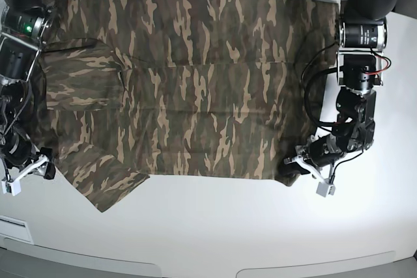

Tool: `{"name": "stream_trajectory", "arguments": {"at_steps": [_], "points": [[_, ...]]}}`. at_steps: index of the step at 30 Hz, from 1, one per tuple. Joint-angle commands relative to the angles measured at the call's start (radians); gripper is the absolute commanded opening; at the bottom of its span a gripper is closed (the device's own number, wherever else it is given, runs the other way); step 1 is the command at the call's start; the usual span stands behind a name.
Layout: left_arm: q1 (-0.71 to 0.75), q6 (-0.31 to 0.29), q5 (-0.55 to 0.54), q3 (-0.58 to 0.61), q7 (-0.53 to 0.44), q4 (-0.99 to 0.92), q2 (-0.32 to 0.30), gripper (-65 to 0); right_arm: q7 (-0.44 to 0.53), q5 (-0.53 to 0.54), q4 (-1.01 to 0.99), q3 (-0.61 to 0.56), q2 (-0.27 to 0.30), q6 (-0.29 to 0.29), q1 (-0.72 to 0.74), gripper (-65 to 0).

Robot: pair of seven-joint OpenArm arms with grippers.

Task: Fold the T-shirt properly
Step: 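Grasp the hem corners with both grippers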

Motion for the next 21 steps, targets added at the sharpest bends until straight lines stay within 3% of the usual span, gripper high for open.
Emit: {"name": "stream_trajectory", "arguments": {"at_steps": [1,5,9,17,21], "points": [[-0.003,0.023,0.058,0.005,0.067,-0.005,-0.004,-65.0,0.026,-0.008,-0.03,0.003,0.018,-0.016,0.053,-22.6],[-0.003,0.023,0.053,0.005,0.068,-0.005,-0.005,-65.0,0.064,-0.08,-0.188,0.003,0.016,-0.134,0.124,-22.6],[-0.003,0.023,0.053,0.005,0.071,-0.005,-0.005,-65.0,0.089,-0.071,-0.276,0.003,0.01,-0.126,0.123,-22.6],[-0.003,0.023,0.053,0.005,0.076,-0.005,-0.005,-65.0,0.005,0.092,-0.297,0.003,0.008,0.145,0.102,-22.7],[-0.003,0.022,0.052,0.005,0.076,-0.005,-0.005,-65.0,-0.019,0.15,-0.297,0.003,0.008,0.19,0.099,-23.9]]}}
